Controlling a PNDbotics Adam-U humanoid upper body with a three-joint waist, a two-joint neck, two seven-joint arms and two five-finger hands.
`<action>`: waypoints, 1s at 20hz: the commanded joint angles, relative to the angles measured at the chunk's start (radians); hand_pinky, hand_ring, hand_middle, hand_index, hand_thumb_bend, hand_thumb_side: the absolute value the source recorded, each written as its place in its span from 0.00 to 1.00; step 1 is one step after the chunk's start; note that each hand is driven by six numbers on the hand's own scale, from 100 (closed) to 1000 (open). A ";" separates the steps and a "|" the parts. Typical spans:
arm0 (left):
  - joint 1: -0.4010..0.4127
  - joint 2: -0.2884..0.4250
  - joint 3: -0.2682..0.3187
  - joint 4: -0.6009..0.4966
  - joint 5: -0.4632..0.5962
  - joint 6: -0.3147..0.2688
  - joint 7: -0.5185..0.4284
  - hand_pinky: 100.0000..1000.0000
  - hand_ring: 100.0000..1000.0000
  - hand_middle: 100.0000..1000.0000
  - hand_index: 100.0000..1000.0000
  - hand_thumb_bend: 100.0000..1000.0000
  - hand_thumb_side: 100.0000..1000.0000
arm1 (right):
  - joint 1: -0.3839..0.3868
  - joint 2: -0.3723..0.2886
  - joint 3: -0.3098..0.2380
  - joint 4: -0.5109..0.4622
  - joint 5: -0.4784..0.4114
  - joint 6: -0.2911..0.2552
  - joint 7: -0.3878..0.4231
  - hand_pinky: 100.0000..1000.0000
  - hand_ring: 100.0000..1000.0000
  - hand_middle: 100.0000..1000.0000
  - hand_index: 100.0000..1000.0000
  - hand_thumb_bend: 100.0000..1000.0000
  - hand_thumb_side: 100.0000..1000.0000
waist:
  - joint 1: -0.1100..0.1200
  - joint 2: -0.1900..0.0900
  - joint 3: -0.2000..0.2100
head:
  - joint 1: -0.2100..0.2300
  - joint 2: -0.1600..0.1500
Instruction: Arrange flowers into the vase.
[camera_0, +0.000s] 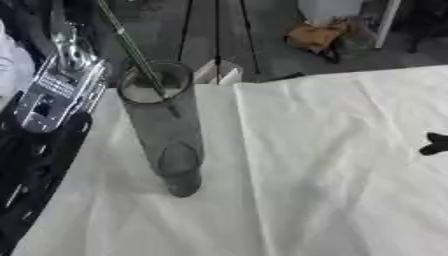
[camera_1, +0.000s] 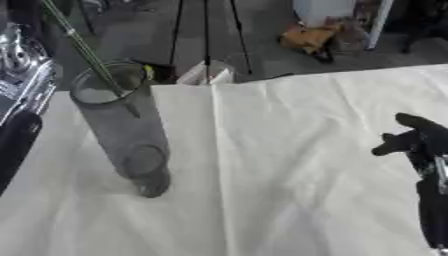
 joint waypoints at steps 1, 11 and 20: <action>-0.014 0.031 0.013 -0.007 -0.046 0.006 0.002 0.00 0.00 0.00 0.14 0.17 0.68 | -0.008 -0.008 -0.008 -0.019 0.005 0.000 -0.001 0.78 0.48 0.42 0.76 0.00 0.94 | -0.011 -0.010 0.003 | -0.001 0.001; 0.009 0.055 0.000 0.007 -0.195 0.075 -0.038 0.00 0.00 0.05 0.19 0.14 0.69 | -0.005 -0.009 -0.011 -0.019 0.004 0.002 -0.003 0.78 0.48 0.42 0.76 0.00 0.94 | -0.012 -0.019 0.016 | -0.005 0.008; 0.024 0.068 -0.001 0.003 -0.271 0.181 -0.131 0.00 0.11 0.20 0.33 0.06 0.71 | -0.003 -0.009 -0.013 -0.019 0.003 0.003 -0.004 0.78 0.48 0.42 0.76 0.00 0.94 | -0.013 -0.024 0.021 | -0.009 0.008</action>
